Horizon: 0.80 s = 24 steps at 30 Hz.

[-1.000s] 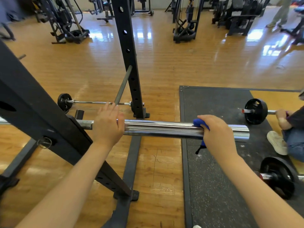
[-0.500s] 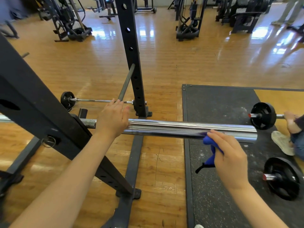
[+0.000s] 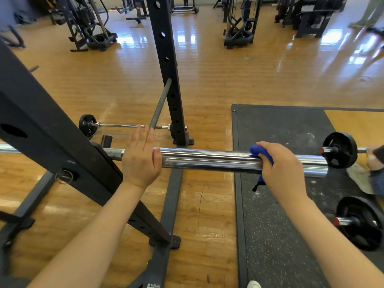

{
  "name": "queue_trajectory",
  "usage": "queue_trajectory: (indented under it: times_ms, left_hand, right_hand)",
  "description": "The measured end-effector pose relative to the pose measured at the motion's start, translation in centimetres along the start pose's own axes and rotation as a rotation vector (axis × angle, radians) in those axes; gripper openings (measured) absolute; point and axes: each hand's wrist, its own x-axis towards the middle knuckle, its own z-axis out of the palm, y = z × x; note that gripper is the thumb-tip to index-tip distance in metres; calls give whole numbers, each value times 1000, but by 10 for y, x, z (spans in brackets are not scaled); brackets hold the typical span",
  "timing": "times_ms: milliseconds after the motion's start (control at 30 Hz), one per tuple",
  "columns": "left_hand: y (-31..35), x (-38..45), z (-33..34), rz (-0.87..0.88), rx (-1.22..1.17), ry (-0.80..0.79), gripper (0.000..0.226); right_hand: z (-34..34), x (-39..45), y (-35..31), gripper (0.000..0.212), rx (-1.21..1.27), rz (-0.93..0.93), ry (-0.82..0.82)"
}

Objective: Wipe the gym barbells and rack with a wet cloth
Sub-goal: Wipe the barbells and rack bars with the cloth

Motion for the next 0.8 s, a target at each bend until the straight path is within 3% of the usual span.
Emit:
queue_trajectory:
  times_ms: [233, 367, 467, 700, 800]
  left_hand:
    - [0, 10, -6, 17, 1, -116, 53]
    - [3, 26, -17, 12, -26, -258, 64]
    - [5, 34, -22, -21, -58, -338, 64]
    - [3, 31, -19, -79, -120, -267, 56]
    - [5, 29, -19, -65, -124, -243, 56]
  right_hand:
    - [11, -26, 8, 35, -19, -97, 162]
    - [13, -37, 5, 36, -20, -123, 178]
    - [7, -29, -1, 34, -9, -116, 137]
    - [-6, 8, -7, 25, 64, -22, 78]
    - [0, 12, -11, 27, -16, 24, -72]
